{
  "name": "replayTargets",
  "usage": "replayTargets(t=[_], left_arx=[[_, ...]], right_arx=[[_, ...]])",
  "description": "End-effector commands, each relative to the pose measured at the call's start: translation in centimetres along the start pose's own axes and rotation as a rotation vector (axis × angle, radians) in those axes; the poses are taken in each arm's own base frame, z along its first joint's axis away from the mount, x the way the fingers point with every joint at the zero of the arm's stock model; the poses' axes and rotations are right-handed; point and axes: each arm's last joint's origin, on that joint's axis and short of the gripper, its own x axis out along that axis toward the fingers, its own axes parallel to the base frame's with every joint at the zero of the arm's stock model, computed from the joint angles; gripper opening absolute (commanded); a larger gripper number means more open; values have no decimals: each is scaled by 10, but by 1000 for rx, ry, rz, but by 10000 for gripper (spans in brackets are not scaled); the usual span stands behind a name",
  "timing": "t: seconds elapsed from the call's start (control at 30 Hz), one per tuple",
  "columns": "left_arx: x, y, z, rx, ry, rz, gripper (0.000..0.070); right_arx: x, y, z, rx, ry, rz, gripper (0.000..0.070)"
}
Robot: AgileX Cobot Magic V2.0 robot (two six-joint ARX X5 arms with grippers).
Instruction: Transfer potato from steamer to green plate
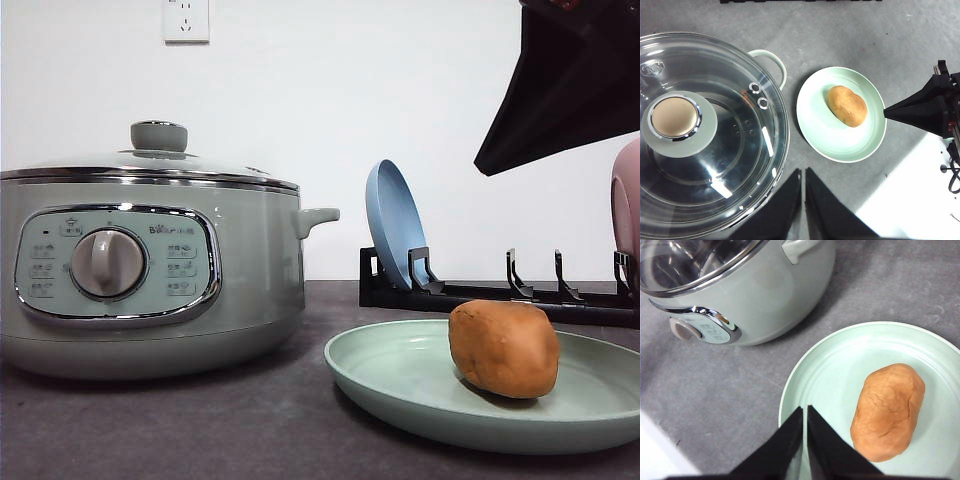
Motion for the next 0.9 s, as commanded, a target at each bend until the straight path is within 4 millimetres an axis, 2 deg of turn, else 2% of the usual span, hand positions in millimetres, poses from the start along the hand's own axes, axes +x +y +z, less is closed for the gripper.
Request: replayTargets(t=[0.0, 0.13, 0.3, 0.4, 0.5, 0.57, 0.67, 0.87], left_arx=[[-6, -3, 3, 37, -31, -4, 3], [-24, -4, 1, 126, -134, 29, 2], [-72, -9, -1, 253, -458, 127, 2], [-100, -10, -12, 283, -636, 212, 2], [-118, -8, -30, 295, -766, 309, 2], [-123, -6, -44, 295, -827, 376, 3], [-120, -1, -68, 279, -895, 492, 2], [-88, 16, -118, 218, -981, 720, 3]], right_arx=[[-1, 4, 4, -18, -11, 13, 0], [-1, 4, 4, -18, -11, 13, 0], [-1, 4, 4, -18, -11, 13, 0], [-1, 4, 4, -18, -11, 13, 0], [-1, 4, 4, -18, -11, 13, 0], [-1, 4, 4, -18, -11, 13, 0], [-1, 4, 4, -18, -11, 13, 0], [-1, 4, 4, -18, -11, 13, 0]])
